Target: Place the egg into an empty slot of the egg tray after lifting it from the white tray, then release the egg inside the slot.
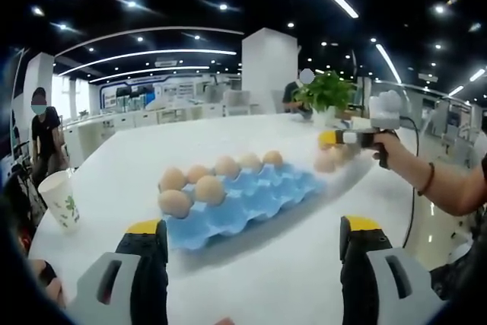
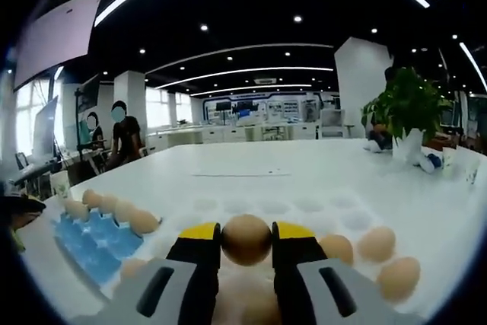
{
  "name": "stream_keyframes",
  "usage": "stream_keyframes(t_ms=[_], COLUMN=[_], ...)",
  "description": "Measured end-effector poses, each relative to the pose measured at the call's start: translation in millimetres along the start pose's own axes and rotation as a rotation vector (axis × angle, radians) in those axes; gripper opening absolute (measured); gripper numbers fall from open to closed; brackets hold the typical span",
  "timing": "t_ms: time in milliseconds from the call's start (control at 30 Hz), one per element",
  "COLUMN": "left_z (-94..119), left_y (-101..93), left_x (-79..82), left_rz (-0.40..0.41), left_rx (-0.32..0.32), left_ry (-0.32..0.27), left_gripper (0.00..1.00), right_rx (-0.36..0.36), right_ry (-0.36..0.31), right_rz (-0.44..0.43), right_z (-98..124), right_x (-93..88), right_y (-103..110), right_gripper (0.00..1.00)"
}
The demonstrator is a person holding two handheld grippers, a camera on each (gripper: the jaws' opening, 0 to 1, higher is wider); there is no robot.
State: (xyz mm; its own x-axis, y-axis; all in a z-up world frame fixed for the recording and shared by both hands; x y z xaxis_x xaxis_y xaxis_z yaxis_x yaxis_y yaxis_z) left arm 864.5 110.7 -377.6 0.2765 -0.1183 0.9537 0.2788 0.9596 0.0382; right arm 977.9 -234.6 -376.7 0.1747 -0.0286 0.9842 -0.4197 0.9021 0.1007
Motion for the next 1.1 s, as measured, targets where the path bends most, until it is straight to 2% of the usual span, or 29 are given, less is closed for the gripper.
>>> stream_keyframes(t_ms=[533, 667, 700, 933, 1100], left_z=[2, 2, 2, 3, 4], left_y=[1.9, 2.1, 2.2, 2.3, 4.0], left_x=[0.2, -1.0, -1.5, -3.1, -2.8], left_rz=[-0.005, -0.007, -0.006, -0.005, -0.004], left_rx=[0.005, 0.007, 0.007, 0.006, 0.009], left_ry=[0.001, 0.004, 0.005, 0.006, 0.001], left_gripper=[0.96, 0.96, 0.96, 0.96, 0.96], right_rx=[0.09, 0.097, 0.12, 0.164, 0.186], right_ry=[-0.009, -0.011, -0.012, -0.005, 0.001], right_rz=[-0.03, -0.003, -0.015, -0.016, 0.034], right_z=[-22, -26, -28, -37, -43], right_x=[-0.8, 0.4, 1.3, -0.6, 0.7], right_y=[40, 48, 52, 69, 84], right_gripper=[0.27, 0.27, 0.27, 0.27, 0.27])
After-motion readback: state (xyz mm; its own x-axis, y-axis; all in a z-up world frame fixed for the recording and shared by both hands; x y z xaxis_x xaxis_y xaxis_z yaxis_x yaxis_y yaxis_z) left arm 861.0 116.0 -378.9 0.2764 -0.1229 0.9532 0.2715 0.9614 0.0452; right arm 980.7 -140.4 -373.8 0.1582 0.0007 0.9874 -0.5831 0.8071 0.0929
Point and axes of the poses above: the point that each gripper's makers call its tool centre point, and the gripper's own axes: z roughly backward along the fingers, y roughly to its left, x roughly out of its top, the point moved 9 cm from there along z, roughly backward along the fingers, and after that the axes turned 14 degrees about x, right-handed, at the moved point
